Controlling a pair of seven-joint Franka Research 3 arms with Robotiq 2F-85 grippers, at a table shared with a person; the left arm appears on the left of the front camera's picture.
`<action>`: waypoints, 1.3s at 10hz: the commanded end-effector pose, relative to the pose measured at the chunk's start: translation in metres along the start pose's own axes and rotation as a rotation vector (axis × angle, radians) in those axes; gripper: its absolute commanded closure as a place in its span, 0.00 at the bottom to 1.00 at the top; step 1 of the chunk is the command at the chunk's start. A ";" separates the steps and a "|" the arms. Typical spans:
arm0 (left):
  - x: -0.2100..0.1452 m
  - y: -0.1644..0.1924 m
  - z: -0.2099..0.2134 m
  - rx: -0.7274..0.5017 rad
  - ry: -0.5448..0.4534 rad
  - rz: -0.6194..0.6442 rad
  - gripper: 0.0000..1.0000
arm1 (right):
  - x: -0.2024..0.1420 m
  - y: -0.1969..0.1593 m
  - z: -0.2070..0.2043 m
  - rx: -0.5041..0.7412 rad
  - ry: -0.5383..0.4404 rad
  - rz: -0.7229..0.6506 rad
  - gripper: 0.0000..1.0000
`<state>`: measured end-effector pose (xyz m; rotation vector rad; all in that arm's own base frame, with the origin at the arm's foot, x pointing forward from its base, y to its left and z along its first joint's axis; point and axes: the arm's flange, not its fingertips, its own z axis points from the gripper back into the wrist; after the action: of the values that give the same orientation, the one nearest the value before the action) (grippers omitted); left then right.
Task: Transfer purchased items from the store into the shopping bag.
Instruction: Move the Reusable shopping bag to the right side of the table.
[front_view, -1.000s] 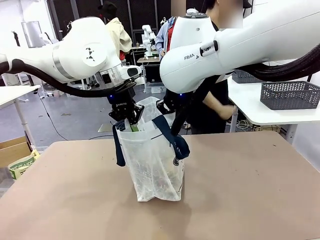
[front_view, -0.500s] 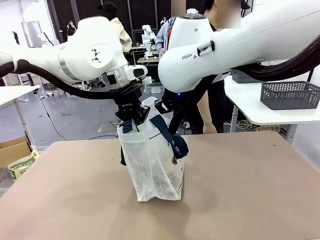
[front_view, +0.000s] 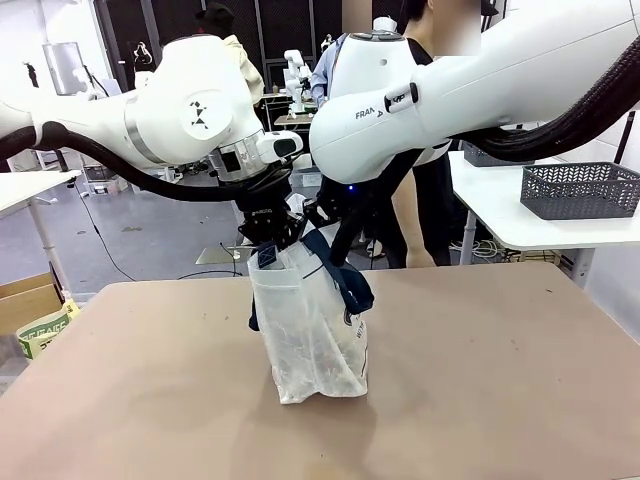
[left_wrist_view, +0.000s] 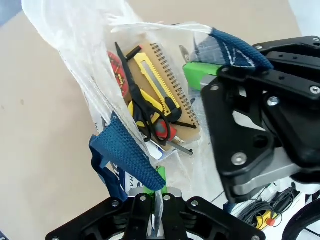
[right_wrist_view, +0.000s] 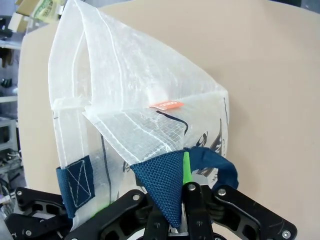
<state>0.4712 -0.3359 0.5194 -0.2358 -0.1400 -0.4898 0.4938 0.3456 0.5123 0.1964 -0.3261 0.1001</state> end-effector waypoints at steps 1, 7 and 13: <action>-0.006 -0.002 0.002 -0.030 -0.029 -0.019 1.00 | 0.005 0.000 -0.002 0.030 -0.019 0.021 1.00; -0.012 -0.010 0.007 -0.098 -0.016 -0.140 0.40 | 0.006 0.001 -0.002 0.056 -0.038 0.021 1.00; -0.025 -0.018 0.012 -0.144 -0.043 -0.218 0.00 | 0.008 -0.001 -0.001 0.060 -0.036 0.019 1.00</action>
<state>0.4507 -0.3452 0.5327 -0.3359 -0.1614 -0.6792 0.4981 0.3459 0.5141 0.2185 -0.3498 0.1098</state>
